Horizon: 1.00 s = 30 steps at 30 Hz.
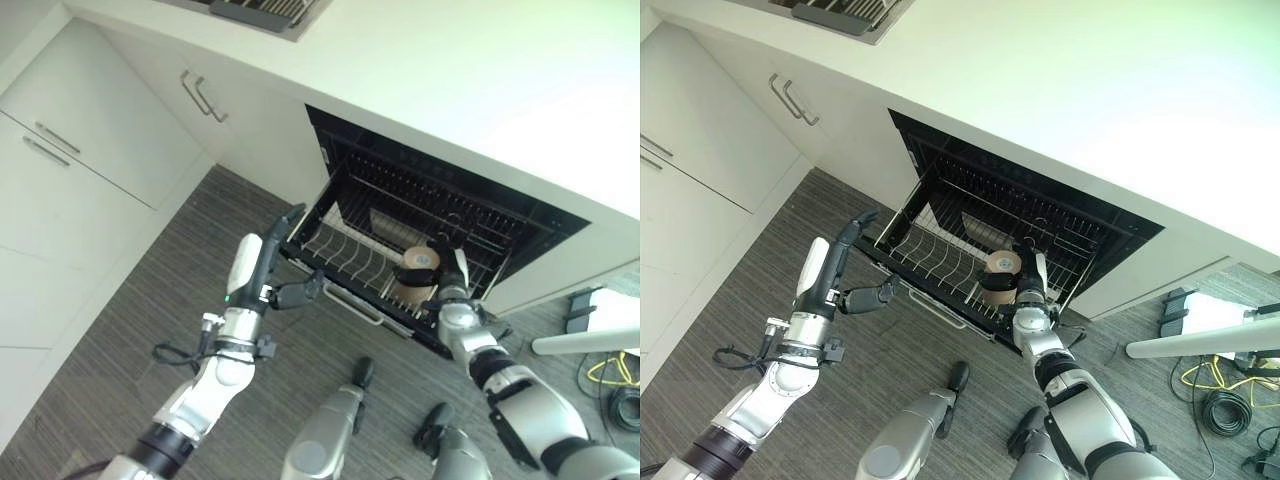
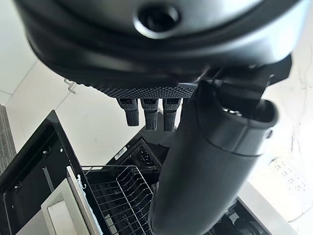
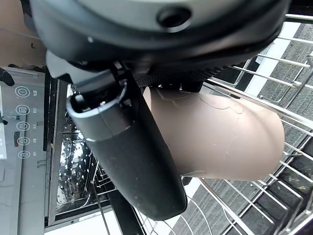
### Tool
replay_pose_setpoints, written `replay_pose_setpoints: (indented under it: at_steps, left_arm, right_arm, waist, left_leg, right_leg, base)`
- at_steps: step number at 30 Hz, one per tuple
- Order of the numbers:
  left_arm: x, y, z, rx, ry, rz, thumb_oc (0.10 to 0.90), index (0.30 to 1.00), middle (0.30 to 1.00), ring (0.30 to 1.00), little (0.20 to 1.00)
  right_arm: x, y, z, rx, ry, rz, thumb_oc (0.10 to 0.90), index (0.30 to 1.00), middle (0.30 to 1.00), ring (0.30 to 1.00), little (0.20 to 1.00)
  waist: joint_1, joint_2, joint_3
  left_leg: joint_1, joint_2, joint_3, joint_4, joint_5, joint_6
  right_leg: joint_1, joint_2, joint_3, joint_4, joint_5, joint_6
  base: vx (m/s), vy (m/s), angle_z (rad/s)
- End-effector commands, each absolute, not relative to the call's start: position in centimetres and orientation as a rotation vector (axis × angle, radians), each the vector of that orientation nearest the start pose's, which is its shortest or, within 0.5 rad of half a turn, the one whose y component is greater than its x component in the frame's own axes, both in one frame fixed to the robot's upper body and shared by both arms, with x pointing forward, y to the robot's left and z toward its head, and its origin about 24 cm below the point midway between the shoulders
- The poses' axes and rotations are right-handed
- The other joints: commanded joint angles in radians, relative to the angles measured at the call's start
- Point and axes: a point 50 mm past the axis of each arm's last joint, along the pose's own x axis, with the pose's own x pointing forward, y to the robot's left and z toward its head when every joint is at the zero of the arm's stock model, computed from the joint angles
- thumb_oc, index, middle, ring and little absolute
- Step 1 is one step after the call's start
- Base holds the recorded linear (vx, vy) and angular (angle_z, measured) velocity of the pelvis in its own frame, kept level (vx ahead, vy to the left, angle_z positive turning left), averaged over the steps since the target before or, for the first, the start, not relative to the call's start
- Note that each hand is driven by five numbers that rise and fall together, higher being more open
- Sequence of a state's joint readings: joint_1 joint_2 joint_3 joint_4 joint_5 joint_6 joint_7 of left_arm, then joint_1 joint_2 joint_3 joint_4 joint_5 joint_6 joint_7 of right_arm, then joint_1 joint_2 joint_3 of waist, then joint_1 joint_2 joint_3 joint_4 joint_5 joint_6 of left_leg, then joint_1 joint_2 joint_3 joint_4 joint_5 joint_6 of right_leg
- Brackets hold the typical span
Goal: Place the dishes in the dishwasher.
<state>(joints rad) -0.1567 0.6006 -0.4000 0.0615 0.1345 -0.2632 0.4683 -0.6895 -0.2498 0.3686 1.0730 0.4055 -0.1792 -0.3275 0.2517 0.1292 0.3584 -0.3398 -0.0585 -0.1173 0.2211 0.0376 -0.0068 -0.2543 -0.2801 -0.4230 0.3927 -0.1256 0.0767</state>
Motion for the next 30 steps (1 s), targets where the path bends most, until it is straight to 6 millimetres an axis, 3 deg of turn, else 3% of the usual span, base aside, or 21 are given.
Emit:
replay_pose_setpoints:
  at_steps: [1,6,10,18,23,30]
  left_arm:
    - [26.5,15.7,12.8,0.534,-0.664,-0.007,0.8,0.9,0.9,0.9,0.9]
    - [26.2,15.7,12.2,0.54,-0.651,0.012,0.8,0.9,0.9,0.9,0.9]
    - [25.8,16.1,11.1,0.537,-0.628,0.05,0.8,0.9,0.9,0.9,0.9]
    - [24.8,17.0,10.0,0.545,-0.588,0.074,0.8,0.9,0.9,0.9,0.9]
    - [24.3,17.2,9.5,0.545,-0.569,0.07,0.8,0.9,0.9,0.9,0.9]
    - [24.0,17.3,9.2,0.551,-0.555,0.059,0.8,0.9,0.9,0.9,0.9]
  right_arm:
    - [30.8,-18.8,-4.4,-0.189,0.526,-0.269,0.8,0.9,0.9,0.9,0.9]
    - [32.6,-18.4,0.4,-0.323,0.112,-0.382,0.8,0.9,0.9,0.9,0.9]
    - [32.1,-18.0,1.8,-0.342,-0.029,-0.386,0.8,0.9,0.9,0.9,0.9]
    - [30.0,-18.6,0.4,-0.314,-0.022,-0.342,0.8,0.9,0.9,0.9,0.9]
    - [28.7,-18.6,-1.5,-0.285,0.063,-0.301,0.8,0.9,0.9,0.9,0.9]
    - [28.2,-17.5,-1.1,-0.185,0.001,-0.266,0.8,0.9,0.9,0.9,0.9]
  waist:
    - [0.011,-0.014,0.02]
    - [-0.006,-0.018,0.014]
    - [-0.032,-0.02,0.007]
    - [-0.052,-0.022,-0.019]
    - [-0.053,-0.015,-0.039]
    - [-0.047,-0.025,-0.062]
  left_leg:
    - [-0.041,0.043,0.097,0.079,-0.127,-0.013]
    - [-0.029,0.046,0.102,0.079,-0.13,-0.012]
    - [-0.018,0.051,0.113,0.079,-0.137,-0.013]
    - [0.017,0.057,0.124,0.079,-0.146,-0.014]
    - [0.039,0.056,0.125,0.079,-0.15,-0.014]
    - [0.056,0.059,0.124,0.079,-0.153,-0.016]
  right_leg:
    - [0.018,-0.023,0.044,-0.093,0.063,0.076]
    - [0.023,-0.017,0.053,-0.093,0.065,0.074]
    - [0.026,-0.013,0.07,-0.093,0.061,0.073]
    - [0.055,-0.014,0.072,-0.093,0.051,0.069]
    - [0.079,-0.019,0.066,-0.093,0.046,0.067]
    - [0.102,-0.017,0.057,-0.093,0.04,0.068]
  base:
    - [0.0,0.0,0.0]
    - [0.0,0.007,0.0]
    - [0.02,0.047,-0.02]
    - [0.02,0.006,-0.05]
    - [0.03,-0.001,-0.08]
    - [0.0,-0.009,0.0]
